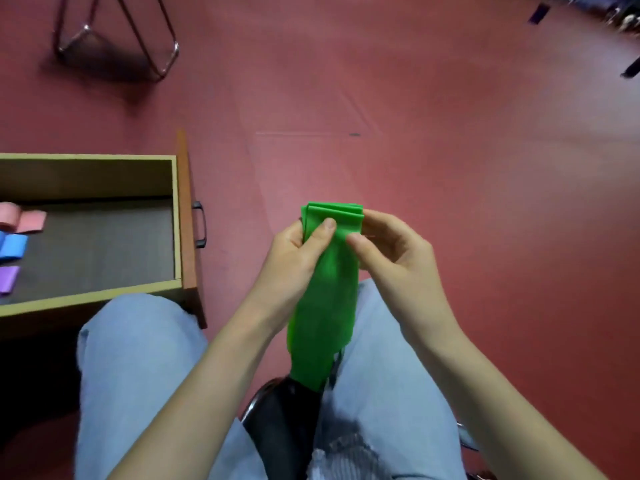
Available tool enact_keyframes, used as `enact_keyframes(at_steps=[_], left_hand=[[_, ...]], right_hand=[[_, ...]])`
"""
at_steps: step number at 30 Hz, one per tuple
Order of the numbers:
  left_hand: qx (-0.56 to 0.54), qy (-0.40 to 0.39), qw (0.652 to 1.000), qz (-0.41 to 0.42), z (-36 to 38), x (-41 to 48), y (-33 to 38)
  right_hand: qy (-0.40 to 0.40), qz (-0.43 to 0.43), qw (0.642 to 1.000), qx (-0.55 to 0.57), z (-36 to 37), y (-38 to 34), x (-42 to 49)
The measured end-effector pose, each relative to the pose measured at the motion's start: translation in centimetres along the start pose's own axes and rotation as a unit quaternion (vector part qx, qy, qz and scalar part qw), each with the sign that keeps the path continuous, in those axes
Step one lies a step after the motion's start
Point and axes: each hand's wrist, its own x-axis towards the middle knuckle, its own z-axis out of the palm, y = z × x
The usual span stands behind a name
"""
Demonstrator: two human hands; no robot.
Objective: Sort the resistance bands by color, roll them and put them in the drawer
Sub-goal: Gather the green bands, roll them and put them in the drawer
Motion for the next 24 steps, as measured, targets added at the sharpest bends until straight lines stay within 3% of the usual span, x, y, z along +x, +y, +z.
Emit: enact_keyframes(at_steps=[9,14,18,21,24], left_hand=[[0.058,0.028,0.997,0.042,0.1,-0.7,0.5],[0.099,-0.005,0.993,0.065,-0.7,-0.9,1.1],[0.162,-0.046,0.985,-0.020,-1.9,-1.4,0.1],[0.165,-0.022,0.983,-0.081,-1.9,-1.7,-0.4],[0.177,0.028,0.980,-0.081,-1.7,-1.4,-0.4]], right_hand=[[-0.026,-0.032,0.998,0.038,0.2,0.1,1.3],[-0.032,-0.054,0.996,0.060,0.1,-0.4,1.6],[-0.024,-0.068,0.993,0.091,-0.7,-0.9,2.0],[-0.026,-0.073,0.992,0.099,-1.1,-0.6,2.3],[-0.068,-0.115,0.990,0.045,-1.6,0.1,2.0]])
